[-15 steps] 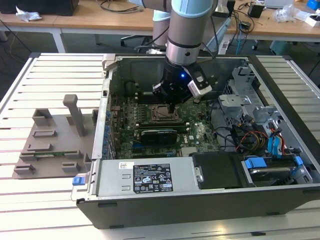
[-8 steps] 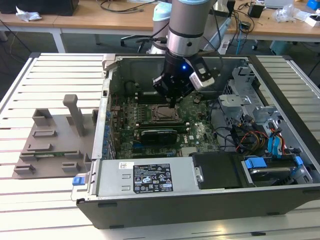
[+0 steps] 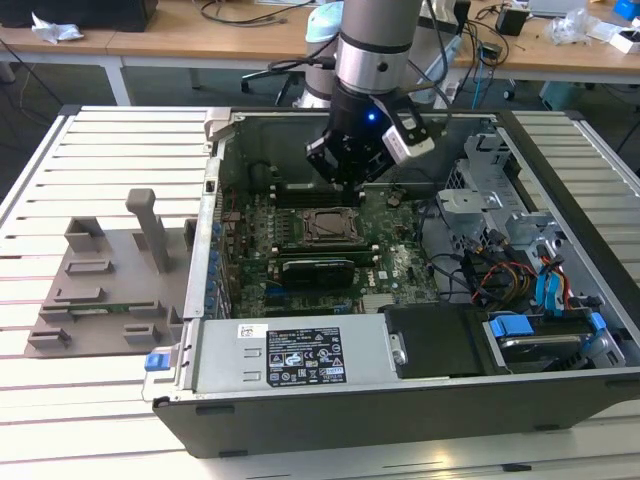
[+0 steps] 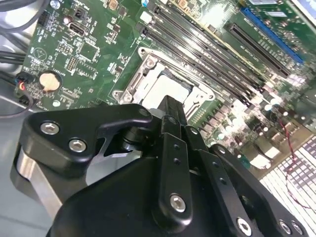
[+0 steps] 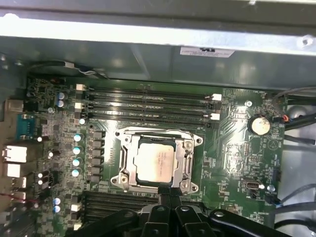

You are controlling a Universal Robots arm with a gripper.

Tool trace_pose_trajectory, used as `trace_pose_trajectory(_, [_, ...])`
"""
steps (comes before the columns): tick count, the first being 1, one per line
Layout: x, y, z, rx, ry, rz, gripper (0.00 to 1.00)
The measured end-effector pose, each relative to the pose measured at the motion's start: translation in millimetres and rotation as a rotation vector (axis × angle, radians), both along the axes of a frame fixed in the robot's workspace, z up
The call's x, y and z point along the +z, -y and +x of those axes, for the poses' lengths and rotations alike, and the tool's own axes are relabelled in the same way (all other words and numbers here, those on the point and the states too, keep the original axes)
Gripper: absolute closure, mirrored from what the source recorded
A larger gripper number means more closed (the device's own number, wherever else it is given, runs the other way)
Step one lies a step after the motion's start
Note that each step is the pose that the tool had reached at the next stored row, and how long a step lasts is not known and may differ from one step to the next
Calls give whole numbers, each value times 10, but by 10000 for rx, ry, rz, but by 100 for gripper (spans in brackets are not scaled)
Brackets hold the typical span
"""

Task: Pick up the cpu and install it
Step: 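Install the first cpu locking lever, then install the second cpu locking lever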

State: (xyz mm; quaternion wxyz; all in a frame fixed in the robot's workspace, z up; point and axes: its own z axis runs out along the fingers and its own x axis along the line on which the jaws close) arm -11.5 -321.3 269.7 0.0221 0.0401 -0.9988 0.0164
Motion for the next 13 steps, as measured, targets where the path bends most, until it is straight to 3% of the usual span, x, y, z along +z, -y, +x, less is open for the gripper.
trace_pose_trajectory(13, [33, 17, 0, 0, 1, 0, 89])
